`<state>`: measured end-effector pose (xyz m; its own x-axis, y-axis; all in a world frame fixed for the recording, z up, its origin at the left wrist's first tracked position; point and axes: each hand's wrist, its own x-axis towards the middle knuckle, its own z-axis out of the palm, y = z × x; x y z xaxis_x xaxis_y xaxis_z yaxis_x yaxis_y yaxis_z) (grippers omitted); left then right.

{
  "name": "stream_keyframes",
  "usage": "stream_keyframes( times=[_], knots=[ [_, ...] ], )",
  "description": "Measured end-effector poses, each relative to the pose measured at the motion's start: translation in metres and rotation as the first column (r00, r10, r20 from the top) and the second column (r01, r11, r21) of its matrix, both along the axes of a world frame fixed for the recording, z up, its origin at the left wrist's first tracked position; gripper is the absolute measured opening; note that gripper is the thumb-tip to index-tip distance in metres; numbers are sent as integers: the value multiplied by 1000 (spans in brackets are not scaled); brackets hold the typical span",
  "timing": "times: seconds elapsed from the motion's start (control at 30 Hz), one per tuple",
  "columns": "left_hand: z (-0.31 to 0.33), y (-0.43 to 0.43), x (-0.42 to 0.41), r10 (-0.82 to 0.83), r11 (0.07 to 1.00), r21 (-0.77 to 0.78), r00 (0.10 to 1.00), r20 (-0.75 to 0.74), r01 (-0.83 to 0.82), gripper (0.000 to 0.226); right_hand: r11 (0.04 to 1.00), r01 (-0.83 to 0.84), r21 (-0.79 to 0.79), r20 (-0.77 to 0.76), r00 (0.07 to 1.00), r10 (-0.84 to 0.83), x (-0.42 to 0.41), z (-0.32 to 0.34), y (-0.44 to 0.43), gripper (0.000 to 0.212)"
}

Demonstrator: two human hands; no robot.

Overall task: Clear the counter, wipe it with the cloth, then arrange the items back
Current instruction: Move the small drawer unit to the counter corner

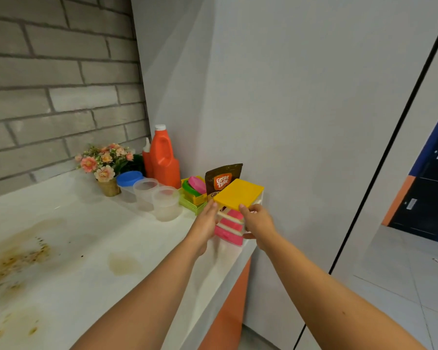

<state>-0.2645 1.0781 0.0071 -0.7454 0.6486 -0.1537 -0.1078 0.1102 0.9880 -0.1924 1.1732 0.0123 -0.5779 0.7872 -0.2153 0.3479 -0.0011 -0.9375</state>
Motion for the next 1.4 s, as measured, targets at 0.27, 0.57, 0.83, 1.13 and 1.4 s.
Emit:
stream_keyframes(
  times=[0.27,0.57,0.83,1.13,1.4],
  knots=[
    [1,3,1,101,994,25,994,28,-102,43,996,-66,62,57,996,63,0,2,13,47],
    [8,-3,0,294,956,-5,955,30,-294,36,904,23,426,-37,999,-8,-7,20,13,31],
    [19,-49,-4,422,906,34,906,-28,-421,21,874,-173,455,-122,960,253,-29,27,-41,18],
    [16,-172,-7,598,800,37,793,-119,-598,20,767,-522,372,-103,798,594,-58,27,-150,20],
    [18,-354,22,728,673,5,661,-183,-740,22,574,-763,297,-88,577,812,-61,32,-321,10]
  ],
)
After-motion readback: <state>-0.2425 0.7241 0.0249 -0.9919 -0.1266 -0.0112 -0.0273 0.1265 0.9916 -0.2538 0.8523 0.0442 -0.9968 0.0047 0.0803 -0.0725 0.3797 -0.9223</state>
